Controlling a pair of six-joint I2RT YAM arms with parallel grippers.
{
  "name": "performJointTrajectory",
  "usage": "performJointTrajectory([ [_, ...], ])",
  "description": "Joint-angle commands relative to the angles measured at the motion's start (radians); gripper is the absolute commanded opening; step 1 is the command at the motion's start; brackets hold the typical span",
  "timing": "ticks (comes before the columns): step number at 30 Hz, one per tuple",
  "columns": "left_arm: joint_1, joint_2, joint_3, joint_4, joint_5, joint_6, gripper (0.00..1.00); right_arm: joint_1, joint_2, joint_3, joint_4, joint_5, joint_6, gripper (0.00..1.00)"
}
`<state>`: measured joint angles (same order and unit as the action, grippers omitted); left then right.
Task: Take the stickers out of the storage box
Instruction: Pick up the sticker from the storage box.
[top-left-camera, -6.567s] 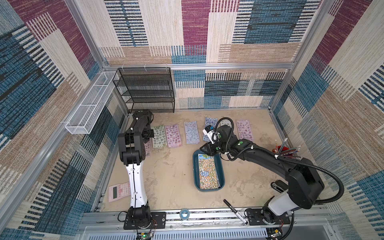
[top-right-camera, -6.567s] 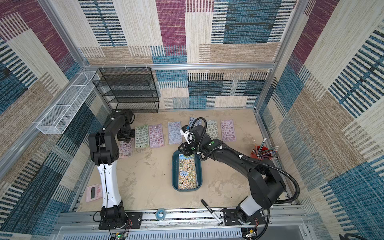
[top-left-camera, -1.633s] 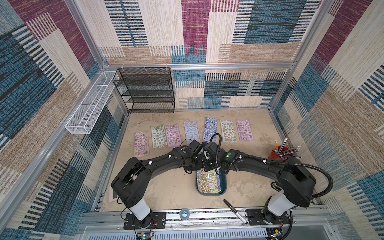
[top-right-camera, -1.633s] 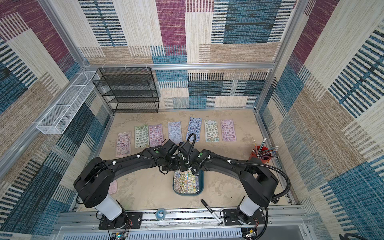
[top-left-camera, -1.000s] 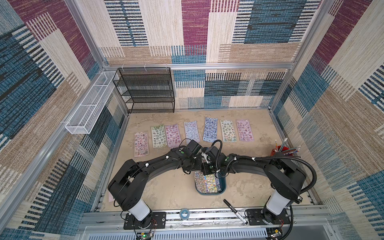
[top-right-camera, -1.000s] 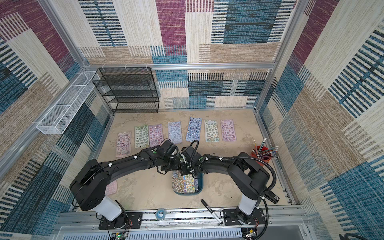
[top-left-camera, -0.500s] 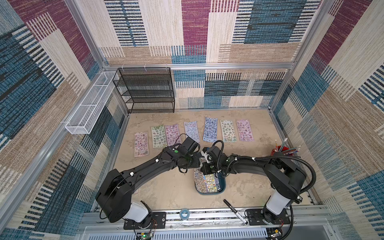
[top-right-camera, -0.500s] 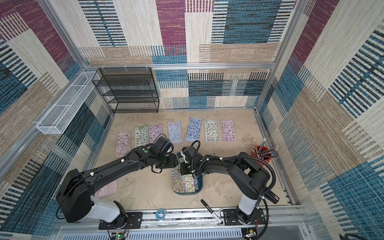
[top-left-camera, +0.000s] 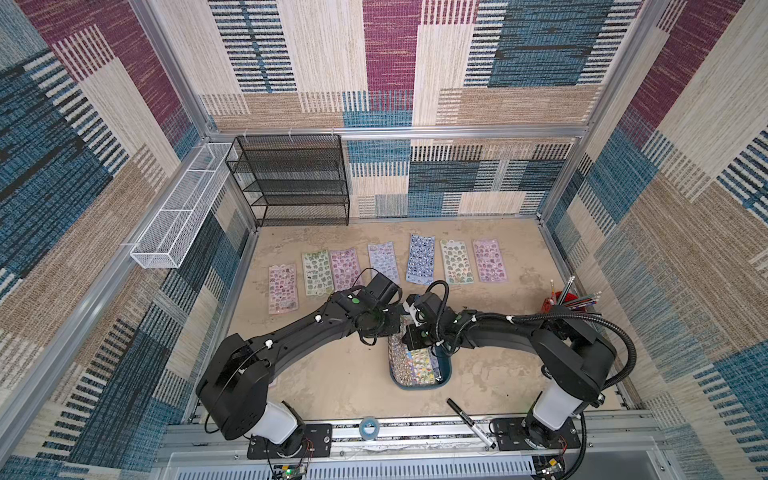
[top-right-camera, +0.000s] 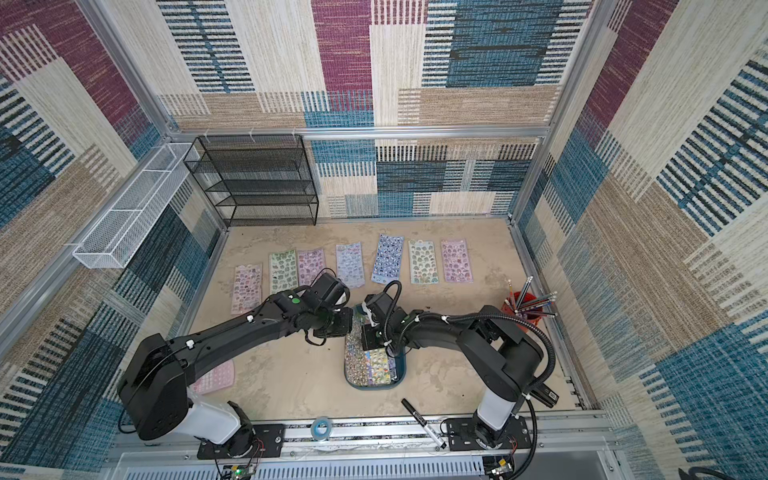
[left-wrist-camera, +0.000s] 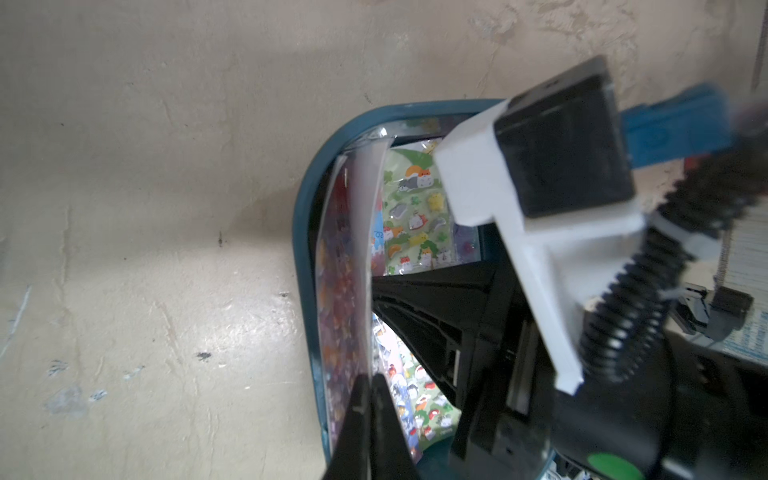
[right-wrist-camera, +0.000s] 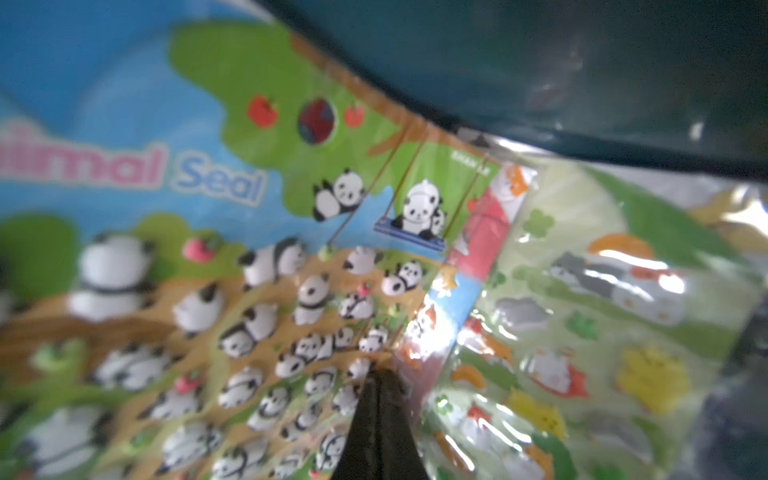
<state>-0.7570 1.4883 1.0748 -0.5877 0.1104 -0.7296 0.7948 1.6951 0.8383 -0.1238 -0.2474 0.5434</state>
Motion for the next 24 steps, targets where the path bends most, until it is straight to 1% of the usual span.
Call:
performJointTrajectory([
  [1, 0.022, -0.048, 0.015, -0.010, 0.003, 0.054, 0.00, -0.016, -0.021, -0.010, -0.115, 0.083, -0.011, 0.00],
  [3, 0.051, -0.093, 0.007, -0.001, 0.018, 0.062, 0.00, -0.030, -0.034, -0.013, -0.130, 0.103, -0.018, 0.01],
  [7, 0.104, -0.174, -0.028, 0.053, 0.086, 0.068, 0.00, -0.045, -0.054, -0.008, -0.160, 0.135, -0.033, 0.01],
  [12, 0.185, -0.239, -0.081, 0.104, 0.195, 0.070, 0.00, -0.049, -0.085, 0.025, -0.193, 0.153, -0.047, 0.01],
  [15, 0.252, -0.293, -0.125, 0.152, 0.276, 0.078, 0.00, -0.049, -0.135, 0.064, -0.227, 0.170, -0.057, 0.05],
  [19, 0.311, -0.367, -0.133, 0.153, 0.299, 0.135, 0.00, -0.049, -0.220, 0.128, -0.258, 0.213, -0.085, 0.10],
  [21, 0.330, -0.395, -0.123, 0.144, 0.308, 0.164, 0.00, -0.048, -0.277, 0.147, -0.248, 0.221, -0.097, 0.16],
  [24, 0.357, -0.434, -0.122, 0.168, 0.352, 0.183, 0.00, -0.049, -0.367, 0.148, -0.162, 0.160, -0.127, 0.33],
])
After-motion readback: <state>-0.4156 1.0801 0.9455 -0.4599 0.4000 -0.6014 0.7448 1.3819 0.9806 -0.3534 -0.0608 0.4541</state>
